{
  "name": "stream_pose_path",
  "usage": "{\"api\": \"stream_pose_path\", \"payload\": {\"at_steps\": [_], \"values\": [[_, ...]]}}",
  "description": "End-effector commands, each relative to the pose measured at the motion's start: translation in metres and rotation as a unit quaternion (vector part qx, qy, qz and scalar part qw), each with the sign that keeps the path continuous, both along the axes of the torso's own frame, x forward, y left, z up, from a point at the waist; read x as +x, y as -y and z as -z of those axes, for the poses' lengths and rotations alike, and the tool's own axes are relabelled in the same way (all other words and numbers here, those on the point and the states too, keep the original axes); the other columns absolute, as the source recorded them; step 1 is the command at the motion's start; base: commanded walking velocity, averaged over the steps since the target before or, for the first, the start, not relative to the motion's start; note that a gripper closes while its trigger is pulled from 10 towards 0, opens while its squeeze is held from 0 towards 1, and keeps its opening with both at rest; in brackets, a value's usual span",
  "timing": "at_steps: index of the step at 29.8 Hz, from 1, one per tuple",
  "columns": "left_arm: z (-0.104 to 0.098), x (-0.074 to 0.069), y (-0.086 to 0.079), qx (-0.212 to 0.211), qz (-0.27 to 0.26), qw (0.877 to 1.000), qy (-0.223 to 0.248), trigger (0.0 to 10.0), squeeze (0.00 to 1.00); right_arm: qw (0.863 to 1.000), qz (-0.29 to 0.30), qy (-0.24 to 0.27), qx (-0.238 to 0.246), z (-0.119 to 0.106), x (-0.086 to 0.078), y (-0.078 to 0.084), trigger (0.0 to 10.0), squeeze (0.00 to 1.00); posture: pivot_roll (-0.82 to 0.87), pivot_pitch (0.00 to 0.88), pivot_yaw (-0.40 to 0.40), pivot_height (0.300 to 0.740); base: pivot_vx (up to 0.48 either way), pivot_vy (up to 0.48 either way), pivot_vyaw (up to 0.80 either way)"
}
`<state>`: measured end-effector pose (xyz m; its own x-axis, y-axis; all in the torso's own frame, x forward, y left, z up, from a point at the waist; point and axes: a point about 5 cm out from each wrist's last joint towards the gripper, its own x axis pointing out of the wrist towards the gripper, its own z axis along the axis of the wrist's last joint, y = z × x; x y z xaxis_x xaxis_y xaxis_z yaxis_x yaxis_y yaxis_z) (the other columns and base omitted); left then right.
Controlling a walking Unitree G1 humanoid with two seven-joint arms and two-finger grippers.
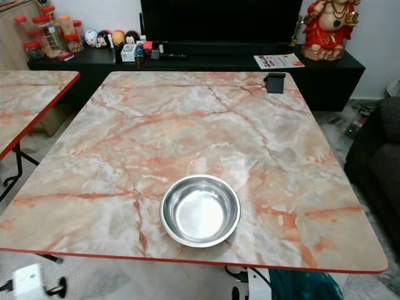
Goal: Setting the table
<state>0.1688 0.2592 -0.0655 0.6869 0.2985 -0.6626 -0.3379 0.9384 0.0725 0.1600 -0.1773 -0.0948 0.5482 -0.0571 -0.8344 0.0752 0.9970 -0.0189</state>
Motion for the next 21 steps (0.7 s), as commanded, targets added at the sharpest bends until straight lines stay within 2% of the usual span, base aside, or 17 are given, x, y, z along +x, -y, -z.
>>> {"api": "stream_pose_path", "payload": {"at_steps": [1,5,6,11,16,21], "values": [[0.007,-0.007,0.007,-0.011,0.022,0.999,-0.027,10.0,0.0,1.0,-0.003,-0.002,-0.001,0.0,0.0,0.001,10.0,0.0,0.07,0.007,0.034,0.74,0.0,0.0,0.0],[0.015,-0.007,0.029,-0.027,0.083,0.995,-0.053,10.0,0.0,1.0,-0.003,0.0,-0.002,0.0,0.0,0.002,10.0,0.0,0.06,0.004,0.028,0.74,0.0,0.0,0.0],[0.017,-0.006,0.035,-0.016,0.11,0.991,-0.068,10.0,0.0,1.0,-0.006,-0.002,-0.004,0.0,0.001,0.003,10.0,0.0,0.06,0.011,0.029,0.74,0.0,0.0,0.0],[0.018,-0.001,0.051,-0.015,0.153,0.985,-0.072,10.0,0.0,1.0,-0.003,-0.002,-0.004,-0.001,0.001,0.003,10.0,0.0,0.05,0.015,0.029,0.74,0.0,0.0,0.0],[0.019,0.003,0.059,-0.024,0.136,0.988,-0.074,10.0,0.0,1.0,0.01,0.001,0.0,-0.001,0.002,0.004,10.0,0.0,0.04,0.015,0.033,0.74,0.0,0.0,0.0],[0.02,0.002,0.058,-0.023,0.131,0.988,-0.081,10.0,0.0,1.0,0.021,0.0,0.003,-0.001,0.001,0.004,10.0,0.0,0.03,0.018,0.038,0.74,0.0,0.0,0.0]]}}
